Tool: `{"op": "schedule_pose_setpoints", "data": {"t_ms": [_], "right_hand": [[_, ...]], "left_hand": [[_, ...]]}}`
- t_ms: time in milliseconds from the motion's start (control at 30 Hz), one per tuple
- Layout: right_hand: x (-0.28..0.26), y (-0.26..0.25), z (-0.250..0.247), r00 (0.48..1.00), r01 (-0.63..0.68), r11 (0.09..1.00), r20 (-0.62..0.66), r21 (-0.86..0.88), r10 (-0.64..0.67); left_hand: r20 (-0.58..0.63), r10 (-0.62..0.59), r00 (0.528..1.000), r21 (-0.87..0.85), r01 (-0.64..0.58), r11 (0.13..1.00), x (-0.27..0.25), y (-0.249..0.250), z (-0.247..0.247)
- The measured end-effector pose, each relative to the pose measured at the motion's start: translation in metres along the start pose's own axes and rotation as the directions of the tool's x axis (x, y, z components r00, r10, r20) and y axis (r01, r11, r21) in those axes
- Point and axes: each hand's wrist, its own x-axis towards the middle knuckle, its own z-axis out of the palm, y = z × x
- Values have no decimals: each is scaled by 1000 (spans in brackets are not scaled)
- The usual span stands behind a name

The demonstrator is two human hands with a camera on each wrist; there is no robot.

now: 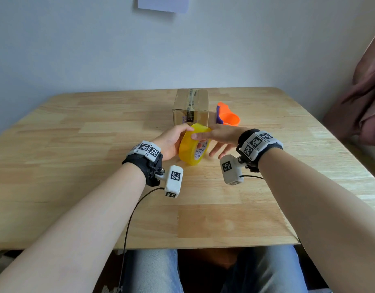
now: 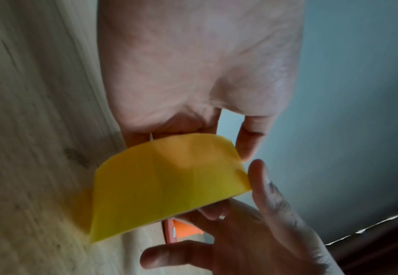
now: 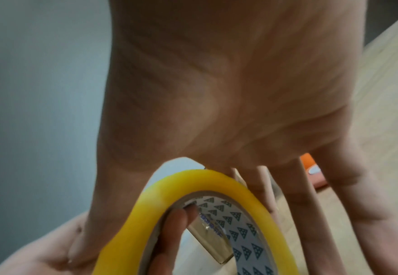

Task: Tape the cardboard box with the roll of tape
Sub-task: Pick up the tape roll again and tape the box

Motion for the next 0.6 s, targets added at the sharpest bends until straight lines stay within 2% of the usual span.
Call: {"op": "schedule_pose_setpoints", "data": {"t_ms": [100, 300, 467, 600], "right_hand": [[3, 3, 2, 1000, 12, 1000, -11, 7, -12], [-4, -4, -2, 995, 78, 991, -58, -105, -85], [-4, -5, -1, 968, 172, 954, -137, -248, -210], [-8, -1, -8, 955, 210, 966, -183, -149, -235]], "left_hand": [[-2, 4, 1000, -9, -4, 1000, -3, 0, 0], [-29, -8, 1000, 52, 9, 999, -1, -1, 1], [-85, 46, 995, 54, -42, 998, 6, -2, 8], [-75, 44, 996, -2, -44, 999, 6, -1, 9]]}}
